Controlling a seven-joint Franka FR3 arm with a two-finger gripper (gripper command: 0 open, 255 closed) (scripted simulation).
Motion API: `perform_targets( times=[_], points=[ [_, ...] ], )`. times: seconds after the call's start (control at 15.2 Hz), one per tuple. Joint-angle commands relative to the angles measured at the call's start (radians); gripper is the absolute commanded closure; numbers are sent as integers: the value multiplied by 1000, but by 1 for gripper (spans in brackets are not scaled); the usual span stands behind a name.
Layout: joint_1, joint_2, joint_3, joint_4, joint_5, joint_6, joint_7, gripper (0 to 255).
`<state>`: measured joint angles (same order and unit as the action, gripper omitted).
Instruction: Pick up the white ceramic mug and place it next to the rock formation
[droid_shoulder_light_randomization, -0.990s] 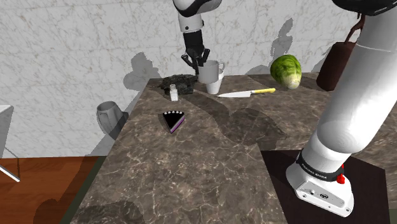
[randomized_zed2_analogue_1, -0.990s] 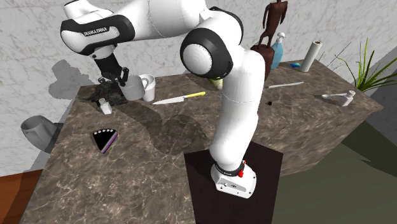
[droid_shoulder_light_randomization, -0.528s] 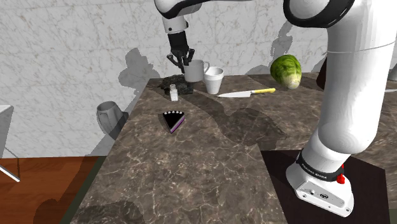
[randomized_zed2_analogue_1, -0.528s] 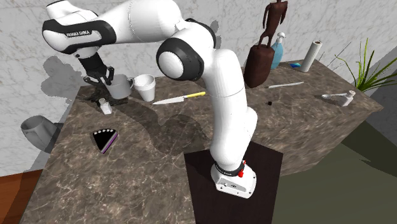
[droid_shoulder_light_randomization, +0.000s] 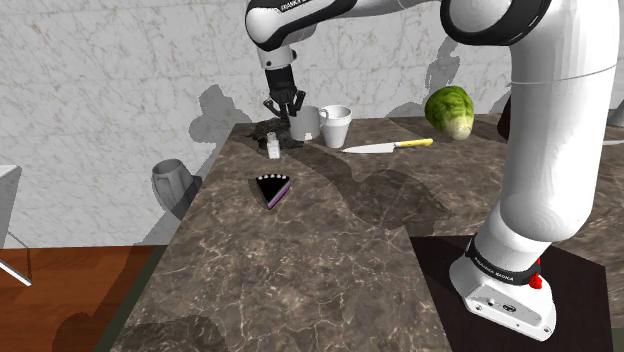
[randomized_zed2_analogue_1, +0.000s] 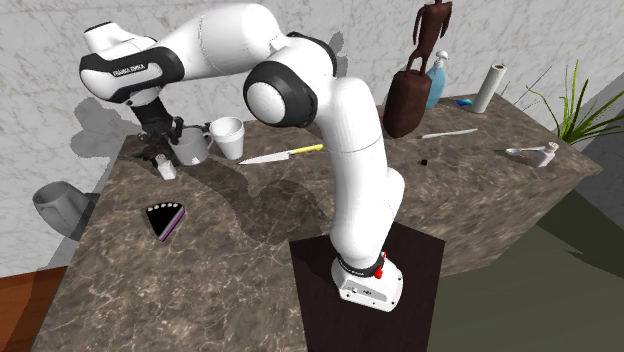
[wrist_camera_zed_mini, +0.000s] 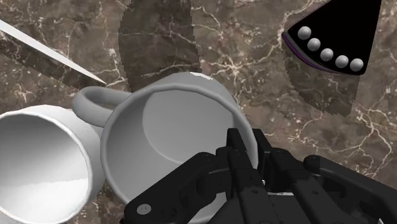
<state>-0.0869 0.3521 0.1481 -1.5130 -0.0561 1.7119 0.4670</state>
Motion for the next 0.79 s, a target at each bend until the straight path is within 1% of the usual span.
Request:
perform_targets(
  times=[0.0,0.73],
  points=[
    [-1,2,-1,-24,0,27,-1,255],
    [-2,36,-4,-123,-7,160,4,255]
  ],
)
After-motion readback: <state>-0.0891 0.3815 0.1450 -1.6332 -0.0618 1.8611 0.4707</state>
